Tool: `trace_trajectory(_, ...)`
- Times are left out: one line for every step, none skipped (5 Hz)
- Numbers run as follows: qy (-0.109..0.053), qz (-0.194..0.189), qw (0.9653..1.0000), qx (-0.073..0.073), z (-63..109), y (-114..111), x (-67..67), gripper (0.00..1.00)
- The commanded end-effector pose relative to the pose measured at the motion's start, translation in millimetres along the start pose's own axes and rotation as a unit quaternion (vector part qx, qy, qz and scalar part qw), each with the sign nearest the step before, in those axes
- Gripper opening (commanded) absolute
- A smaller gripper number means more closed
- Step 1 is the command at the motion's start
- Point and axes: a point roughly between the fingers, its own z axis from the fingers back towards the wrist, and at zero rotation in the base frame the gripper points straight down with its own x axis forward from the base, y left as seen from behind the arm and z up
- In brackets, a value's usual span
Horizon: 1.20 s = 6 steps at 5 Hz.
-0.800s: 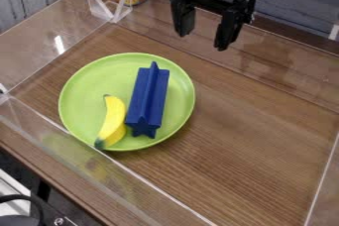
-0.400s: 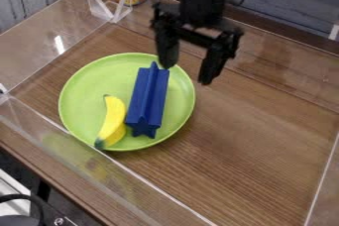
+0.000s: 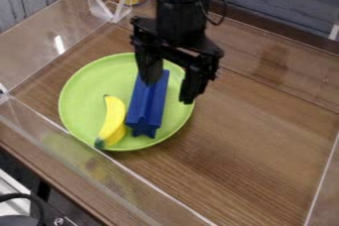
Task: Remove the banana from inside the green plate and put it on the table
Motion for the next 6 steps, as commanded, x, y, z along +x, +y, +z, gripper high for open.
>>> trace_trajectory(-0.016,-0.023,0.9996,0.002,6.1,5,5.7,1.00)
trace_trajectory(-0.013,-0.022,0.9997,0.002,2.6,10,-3.0,1.00)
trace_trajectory(-0.019,-0.011,0.9998,0.003,-1.0,22,-17.5,1.00)
trace_trajectory(-0.030,0.007,0.9995,0.007,-8.6,44,-27.6,1.00)
trace_trajectory(-0.039,0.022,0.9990,0.007,-19.2,64,-34.1,1.00)
trace_trajectory(-0.046,0.063,0.9970,0.003,-35.1,74,-41.1,1.00)
